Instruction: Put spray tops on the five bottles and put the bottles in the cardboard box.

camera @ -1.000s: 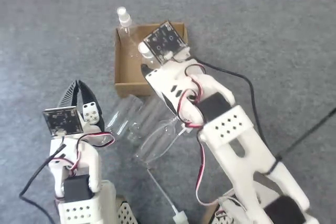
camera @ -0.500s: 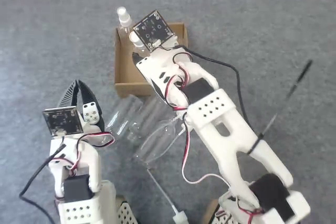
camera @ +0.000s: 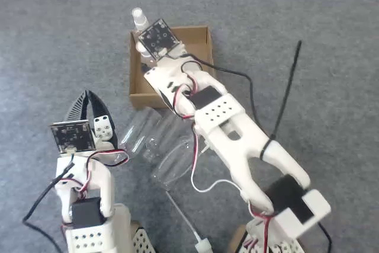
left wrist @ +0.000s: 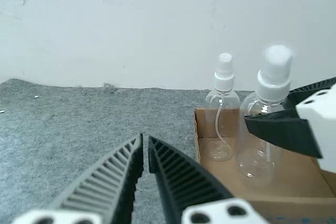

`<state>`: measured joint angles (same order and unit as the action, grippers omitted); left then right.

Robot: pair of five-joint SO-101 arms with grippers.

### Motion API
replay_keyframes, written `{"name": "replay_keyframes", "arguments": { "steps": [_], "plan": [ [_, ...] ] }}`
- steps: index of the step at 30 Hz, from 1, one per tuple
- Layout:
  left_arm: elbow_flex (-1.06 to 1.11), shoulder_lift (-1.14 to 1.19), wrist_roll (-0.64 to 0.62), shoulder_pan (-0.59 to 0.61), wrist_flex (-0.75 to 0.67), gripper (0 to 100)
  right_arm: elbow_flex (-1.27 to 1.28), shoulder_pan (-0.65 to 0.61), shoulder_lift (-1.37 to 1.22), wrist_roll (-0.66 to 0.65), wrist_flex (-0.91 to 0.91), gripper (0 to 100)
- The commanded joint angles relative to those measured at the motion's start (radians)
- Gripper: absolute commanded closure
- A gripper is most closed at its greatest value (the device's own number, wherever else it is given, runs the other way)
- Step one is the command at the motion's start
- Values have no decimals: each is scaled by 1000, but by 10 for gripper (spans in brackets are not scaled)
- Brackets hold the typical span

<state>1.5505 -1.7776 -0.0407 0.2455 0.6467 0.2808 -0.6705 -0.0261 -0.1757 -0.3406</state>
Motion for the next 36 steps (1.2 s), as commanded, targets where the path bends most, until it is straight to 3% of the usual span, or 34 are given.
{"name": "replay_keyframes", "arguments": {
  "steps": [1, 10, 15, 36],
  "plan": [
    [-12, -15, 6, 51, -35, 987, -146, -12, -42, 54, 24, 992],
    [-27, -15, -55, 110, -34, 987, -241, -16, -189, 92, 24, 992],
    [-30, -15, -55, 110, -34, 987, -288, -24, -263, 212, 24, 992],
    [-38, -14, -55, 104, -15, 987, -571, 27, -547, 204, 25, 992]
  ]
}}
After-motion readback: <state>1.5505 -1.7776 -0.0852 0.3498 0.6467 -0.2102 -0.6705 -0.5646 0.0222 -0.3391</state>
